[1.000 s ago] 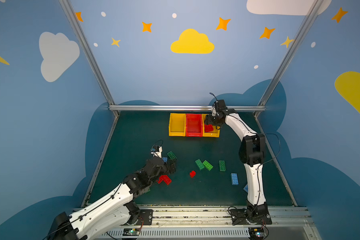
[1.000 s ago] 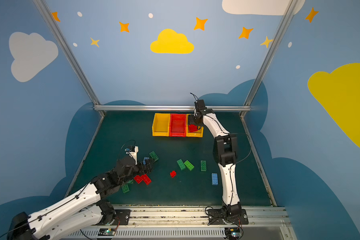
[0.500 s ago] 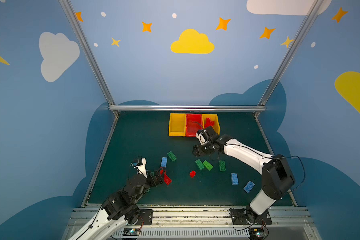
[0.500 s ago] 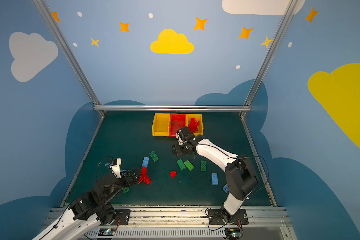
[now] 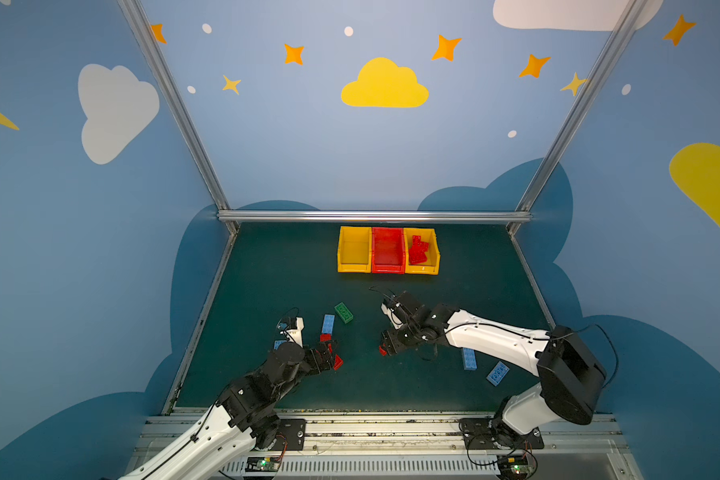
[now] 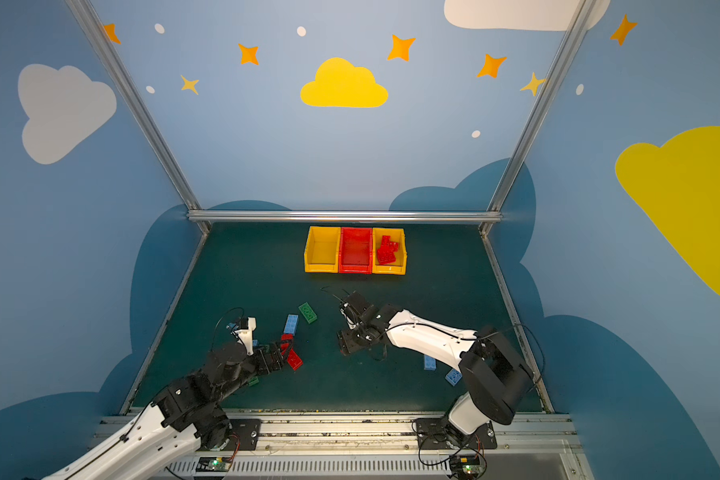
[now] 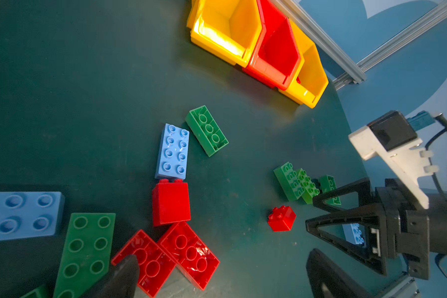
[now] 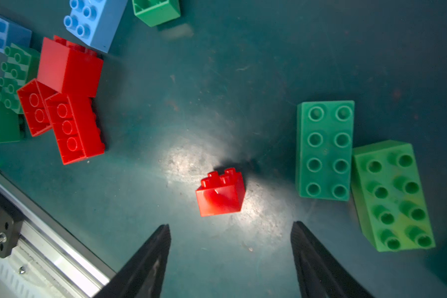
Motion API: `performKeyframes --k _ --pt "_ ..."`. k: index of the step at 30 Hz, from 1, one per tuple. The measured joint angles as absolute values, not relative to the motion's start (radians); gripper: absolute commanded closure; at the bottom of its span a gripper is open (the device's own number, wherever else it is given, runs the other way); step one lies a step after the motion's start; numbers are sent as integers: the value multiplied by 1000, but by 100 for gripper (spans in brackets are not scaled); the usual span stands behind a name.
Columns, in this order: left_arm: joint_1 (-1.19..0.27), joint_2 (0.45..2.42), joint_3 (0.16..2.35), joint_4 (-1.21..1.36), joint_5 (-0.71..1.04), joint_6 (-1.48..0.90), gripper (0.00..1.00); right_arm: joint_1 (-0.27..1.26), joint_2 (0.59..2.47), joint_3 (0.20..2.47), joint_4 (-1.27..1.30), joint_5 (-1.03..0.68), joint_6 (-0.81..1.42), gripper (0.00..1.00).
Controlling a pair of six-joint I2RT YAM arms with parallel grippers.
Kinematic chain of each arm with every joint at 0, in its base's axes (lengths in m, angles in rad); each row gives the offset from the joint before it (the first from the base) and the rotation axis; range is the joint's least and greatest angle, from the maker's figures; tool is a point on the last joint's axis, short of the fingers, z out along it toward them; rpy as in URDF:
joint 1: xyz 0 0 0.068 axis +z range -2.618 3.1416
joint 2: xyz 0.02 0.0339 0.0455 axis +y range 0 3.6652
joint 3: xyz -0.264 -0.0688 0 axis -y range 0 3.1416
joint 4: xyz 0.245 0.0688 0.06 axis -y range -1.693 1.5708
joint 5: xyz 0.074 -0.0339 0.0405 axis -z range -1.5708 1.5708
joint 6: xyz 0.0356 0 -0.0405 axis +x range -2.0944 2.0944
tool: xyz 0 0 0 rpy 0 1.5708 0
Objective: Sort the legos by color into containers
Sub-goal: 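Lower the right gripper to the bricks and grasp a red brick, then drop the red brick in the yellow bin while the left gripper grasps another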
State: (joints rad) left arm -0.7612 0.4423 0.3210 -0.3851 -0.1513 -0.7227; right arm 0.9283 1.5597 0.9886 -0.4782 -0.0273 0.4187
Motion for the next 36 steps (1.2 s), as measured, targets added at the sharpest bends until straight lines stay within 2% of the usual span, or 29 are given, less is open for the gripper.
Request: performKeyframes --k 5,11,17,25,33,36 --pt "-761 420 321 -386 -142 -723 0 955 1623 1011 -467 -23 416 34" --pt "-761 380 319 -386 -146 -727 0 980 1686 1036 -466 -20 410 45" --pt "-761 384 317 -387 -149 -726 0 986 1722 1058 -464 -20 407 51" --pt "-761 392 315 -387 -152 -726 0 986 1757 1084 -479 -9 403 75" --pt "-761 418 314 -374 -152 -710 0 968 1768 1195 -560 59 370 78" --pt "-760 477 316 -347 -153 -691 0 908 1768 1277 -589 75 335 78"
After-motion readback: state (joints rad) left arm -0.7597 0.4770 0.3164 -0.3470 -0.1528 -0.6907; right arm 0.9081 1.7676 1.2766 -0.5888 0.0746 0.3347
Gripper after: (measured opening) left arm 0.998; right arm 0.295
